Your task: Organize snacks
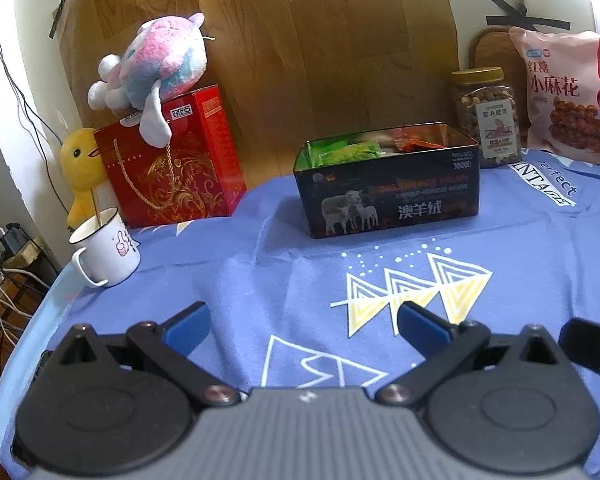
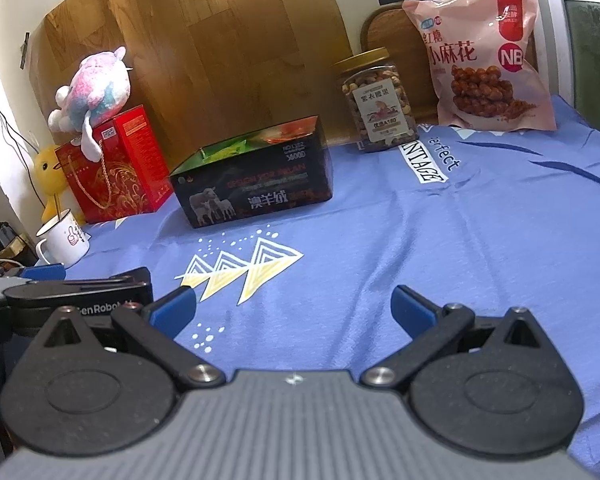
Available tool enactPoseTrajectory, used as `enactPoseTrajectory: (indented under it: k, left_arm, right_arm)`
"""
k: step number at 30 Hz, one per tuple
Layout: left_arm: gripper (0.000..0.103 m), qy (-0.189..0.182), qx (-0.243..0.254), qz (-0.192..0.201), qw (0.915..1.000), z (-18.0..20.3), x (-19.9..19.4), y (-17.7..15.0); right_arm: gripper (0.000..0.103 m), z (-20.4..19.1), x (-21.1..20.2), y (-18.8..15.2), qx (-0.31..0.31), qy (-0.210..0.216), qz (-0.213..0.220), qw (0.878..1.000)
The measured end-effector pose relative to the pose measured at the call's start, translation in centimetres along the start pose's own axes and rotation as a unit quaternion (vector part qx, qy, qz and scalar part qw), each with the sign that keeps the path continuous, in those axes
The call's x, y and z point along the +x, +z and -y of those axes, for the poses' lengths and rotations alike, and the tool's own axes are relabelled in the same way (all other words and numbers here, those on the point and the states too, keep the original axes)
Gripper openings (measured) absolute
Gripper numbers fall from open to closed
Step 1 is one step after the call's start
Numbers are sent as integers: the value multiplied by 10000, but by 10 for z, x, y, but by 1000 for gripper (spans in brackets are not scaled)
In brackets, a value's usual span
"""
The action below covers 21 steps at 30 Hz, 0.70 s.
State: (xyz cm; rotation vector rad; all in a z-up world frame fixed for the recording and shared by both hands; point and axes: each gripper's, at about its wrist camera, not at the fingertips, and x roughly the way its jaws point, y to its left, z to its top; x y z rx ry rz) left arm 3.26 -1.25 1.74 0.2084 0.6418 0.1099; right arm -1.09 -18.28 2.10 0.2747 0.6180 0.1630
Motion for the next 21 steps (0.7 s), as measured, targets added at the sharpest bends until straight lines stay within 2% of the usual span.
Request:
enactPoseTrajectory:
  k: [14, 21]
  left_arm:
    - [103, 52, 19, 81, 10000, 2, -2, 1]
    - [103, -291, -28, 233, 9993, 1, -7, 0]
  right_arm:
    - [103, 2, -1, 1, -5, 15, 24, 10000]
    - [103, 2, -1, 2, -45, -11, 46, 10000]
